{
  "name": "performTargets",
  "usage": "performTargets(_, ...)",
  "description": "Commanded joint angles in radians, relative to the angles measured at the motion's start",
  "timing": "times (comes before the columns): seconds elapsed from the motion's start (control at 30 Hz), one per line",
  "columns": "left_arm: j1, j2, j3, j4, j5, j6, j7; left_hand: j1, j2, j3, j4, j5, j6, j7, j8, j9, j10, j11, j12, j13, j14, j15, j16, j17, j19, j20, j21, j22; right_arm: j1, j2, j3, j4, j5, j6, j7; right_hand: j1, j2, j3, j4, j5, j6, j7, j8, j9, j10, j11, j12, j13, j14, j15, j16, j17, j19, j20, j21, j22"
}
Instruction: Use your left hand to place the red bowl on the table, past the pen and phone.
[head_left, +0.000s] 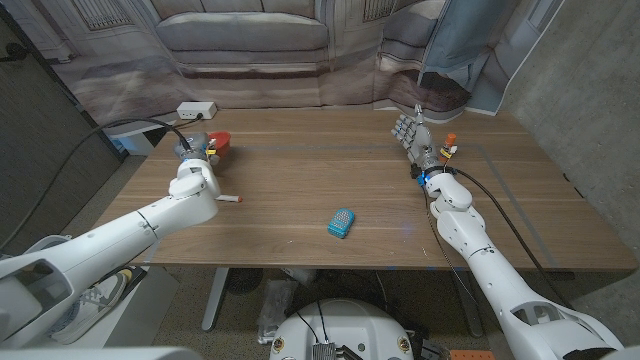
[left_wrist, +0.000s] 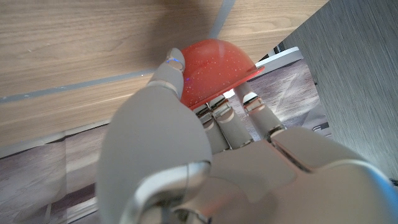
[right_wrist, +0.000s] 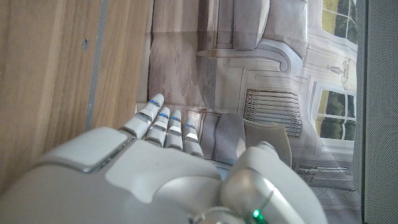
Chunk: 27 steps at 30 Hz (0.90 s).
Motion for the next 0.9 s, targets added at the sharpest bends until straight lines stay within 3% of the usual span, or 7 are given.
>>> performTargets(0.03,-0.016,-0.034,0.023,0.061,-0.003,-0.020,0.006,-0.001,0.012,0.066,0.062,0.004,0.085,0.077,0.002,0.004,0.010,0.003,0.004,0.011,0.005,-0.006,0.004,0.002,-0.003,-0.128,0.001,0.002,0.001,0.004,0.003,0.007,0.001,0.003,-0.005,0.011,-0.001,-0.009,-0.003,-0.002,0.009,0.003,0.004,0.003,0.008,0.001,-0.003,0.003,0.009,-0.003,-0.005,0.005,0.006,-0.004,0.000,0.004)
performTargets(0.9,-0.049,-0.078,0.069,0.143,0.001,-0.045,-0.007,0.000,0.011,0.078,0.060,0.003,0.076,0.064,-0.004,0.007,0.006,-0.008,0.004,0.017,0.005,-0.010,0.004,0.007,-0.012,-0.123,0.001,0.003,-0.003,0.004,0.006,0.013,0.000,0.004,0.000,0.011,0.000,-0.012,-0.003,-0.002,0.009,0.002,0.003,0.003,0.009,0.004,-0.003,0.003,0.011,-0.002,-0.005,0.005,0.008,-0.004,0.000,0.004)
